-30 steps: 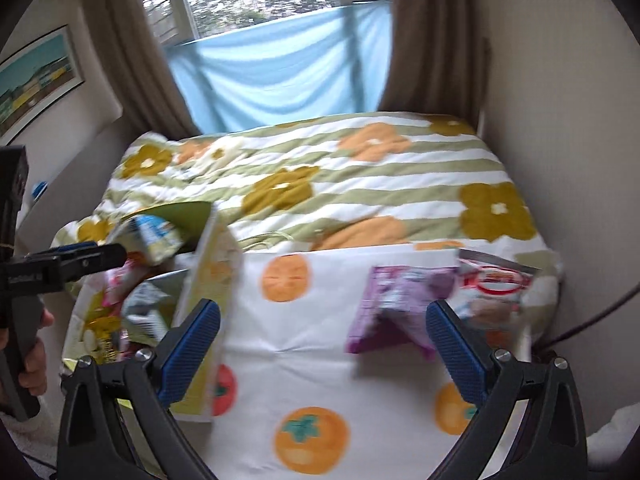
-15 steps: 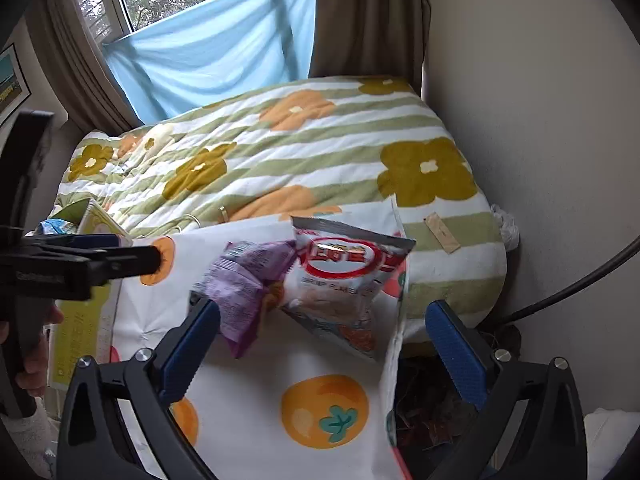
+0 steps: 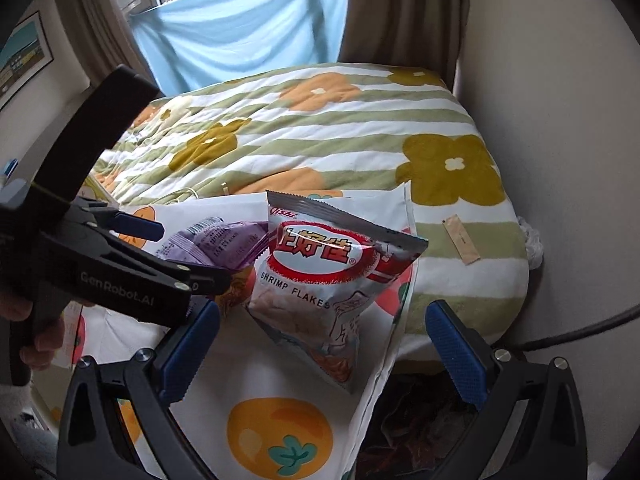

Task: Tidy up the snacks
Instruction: 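Grasp the purple bag with the left tool while the right tool grasps the red-and-white Shrimp Flakes bag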

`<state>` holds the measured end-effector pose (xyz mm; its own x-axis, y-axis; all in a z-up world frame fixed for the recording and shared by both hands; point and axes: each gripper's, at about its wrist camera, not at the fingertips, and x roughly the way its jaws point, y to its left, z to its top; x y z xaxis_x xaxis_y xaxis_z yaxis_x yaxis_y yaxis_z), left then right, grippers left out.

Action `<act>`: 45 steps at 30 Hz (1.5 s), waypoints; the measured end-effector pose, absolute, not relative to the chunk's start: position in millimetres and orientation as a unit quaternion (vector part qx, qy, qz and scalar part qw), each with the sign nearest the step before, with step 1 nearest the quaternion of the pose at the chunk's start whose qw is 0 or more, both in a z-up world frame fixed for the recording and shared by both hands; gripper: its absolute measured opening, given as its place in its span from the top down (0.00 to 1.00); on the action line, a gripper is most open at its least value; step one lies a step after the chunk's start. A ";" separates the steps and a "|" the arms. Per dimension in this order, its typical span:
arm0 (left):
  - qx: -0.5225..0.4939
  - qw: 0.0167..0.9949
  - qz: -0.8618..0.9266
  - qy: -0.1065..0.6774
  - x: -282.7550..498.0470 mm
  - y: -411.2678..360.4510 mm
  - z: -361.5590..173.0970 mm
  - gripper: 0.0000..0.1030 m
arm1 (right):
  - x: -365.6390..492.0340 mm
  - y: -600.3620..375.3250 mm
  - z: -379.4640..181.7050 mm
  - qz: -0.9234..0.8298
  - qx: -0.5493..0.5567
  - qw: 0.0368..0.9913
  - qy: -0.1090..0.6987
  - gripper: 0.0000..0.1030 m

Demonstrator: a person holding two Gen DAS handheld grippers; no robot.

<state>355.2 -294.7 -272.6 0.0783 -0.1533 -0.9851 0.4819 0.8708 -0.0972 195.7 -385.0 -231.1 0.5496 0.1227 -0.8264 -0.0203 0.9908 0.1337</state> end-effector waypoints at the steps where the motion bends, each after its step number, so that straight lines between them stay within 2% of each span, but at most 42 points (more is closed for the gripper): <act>1: 0.129 0.721 -0.219 0.645 355.8 -295.4 -275.7 0.00 | 197.5 -385.7 -233.4 0.047 0.046 0.879 0.472 0.01; 17: 0.152 0.707 -0.186 0.665 363.3 -268.9 -306.6 0.01 | 223.1 -386.5 -254.6 0.112 -0.010 0.876 0.470 0.01; 24: 0.149 0.720 -0.194 0.649 362.8 -265.6 -303.7 0.20 | 234.5 -376.7 -266.5 0.125 -0.015 0.869 0.479 0.02; 26: 0.145 0.723 -0.194 0.647 362.4 -264.1 -301.2 0.22 | 237.3 -375.1 -270.9 0.129 -0.016 0.866 0.482 0.05; 29: 0.138 0.726 -0.190 0.647 361.2 -258.6 -298.1 0.24 | 241.5 -374.1 -277.0 0.138 -0.007 0.859 0.493 0.18; 32: 0.128 0.732 -0.189 0.641 359.4 -253.7 -289.7 0.24 | 242.4 -374.8 -276.6 0.142 0.003 0.857 0.495 0.26; 39: 0.113 0.758 -0.188 0.614 350.6 -244.7 -251.0 0.24 | 238.1 -377.1 -262.5 0.137 0.022 0.860 0.490 0.30; 45: 0.099 0.788 -0.184 0.579 337.3 -229.4 -200.5 0.24 | 228.5 -376.4 -226.6 0.130 0.035 0.874 0.468 0.30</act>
<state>337.3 -229.4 -200.5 0.2624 -0.1756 -0.9488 0.4038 0.9130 -0.0573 228.5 -376.4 -226.6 0.5288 0.2604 -0.8078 -0.1950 0.9636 0.1830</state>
